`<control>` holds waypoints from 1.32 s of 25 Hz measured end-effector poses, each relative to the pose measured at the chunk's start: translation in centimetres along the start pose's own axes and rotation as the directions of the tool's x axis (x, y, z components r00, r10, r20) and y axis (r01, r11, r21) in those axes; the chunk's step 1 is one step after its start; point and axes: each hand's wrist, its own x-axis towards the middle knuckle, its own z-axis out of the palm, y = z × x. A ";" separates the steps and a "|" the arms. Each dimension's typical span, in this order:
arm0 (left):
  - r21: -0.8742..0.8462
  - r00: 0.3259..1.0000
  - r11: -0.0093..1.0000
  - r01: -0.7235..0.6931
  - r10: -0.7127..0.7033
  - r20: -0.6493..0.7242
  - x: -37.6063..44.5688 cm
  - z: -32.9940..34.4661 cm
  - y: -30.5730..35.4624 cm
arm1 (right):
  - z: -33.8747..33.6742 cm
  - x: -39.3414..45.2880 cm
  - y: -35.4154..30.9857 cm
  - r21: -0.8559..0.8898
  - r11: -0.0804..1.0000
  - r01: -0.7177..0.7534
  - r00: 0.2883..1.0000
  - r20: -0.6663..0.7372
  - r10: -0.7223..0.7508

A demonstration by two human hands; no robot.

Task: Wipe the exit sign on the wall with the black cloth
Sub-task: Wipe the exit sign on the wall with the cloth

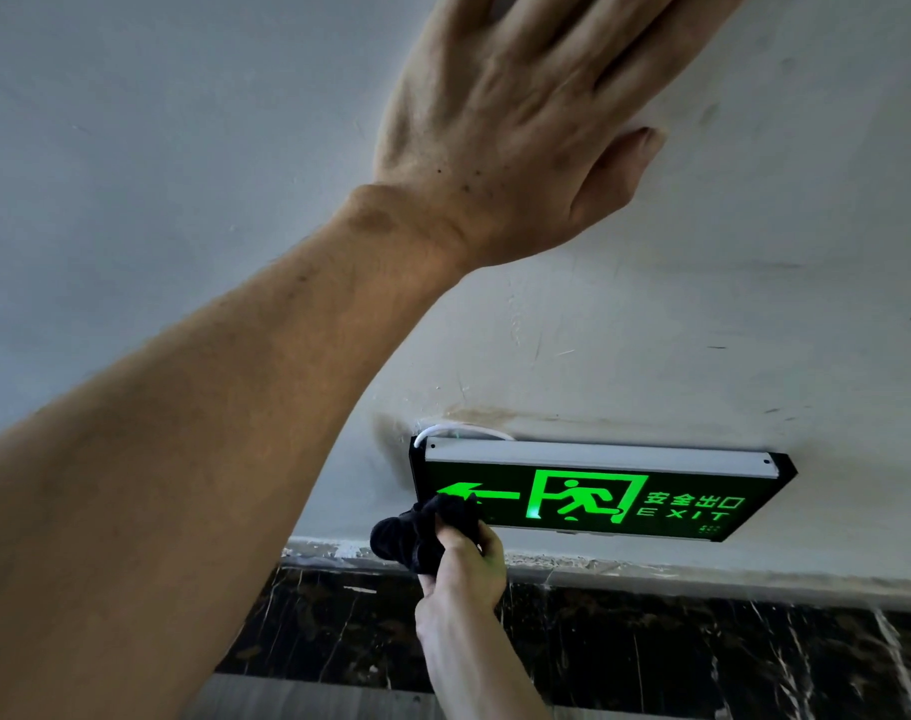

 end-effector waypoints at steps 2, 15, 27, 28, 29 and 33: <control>0.005 0.999 1.000 0.006 -0.006 0.035 0.0 0.2 -0.1 | -0.5 0.4 -0.5 0.073 0.997 -0.010 0.998 -0.066 0.015; 0.089 1.000 0.996 -0.020 0.019 0.006 0.0 0.5 -0.2 | -6.4 3.1 -7.7 0.183 0.973 0.142 0.978 -0.179 -0.109; 0.058 1.000 0.998 -0.001 -0.001 0.030 -0.2 0.6 -0.4 | -11.7 5.7 -13.9 0.184 0.942 0.281 0.934 -0.276 -0.225; 0.053 1.000 0.999 -0.001 0.000 0.027 -0.2 0.6 -0.3 | -12.0 5.9 -14.4 0.187 0.939 0.290 0.929 -0.289 -0.230; 0.053 1.000 0.999 -0.006 0.005 0.020 -0.2 0.6 -0.2 | -12.3 6.1 -15.0 0.190 0.933 0.304 0.923 -0.302 -0.239; 0.079 1.000 0.997 -0.020 0.021 -0.018 -0.2 0.7 -0.4 | -13.3 6.6 -16.3 0.174 0.914 0.366 0.891 -0.348 -0.291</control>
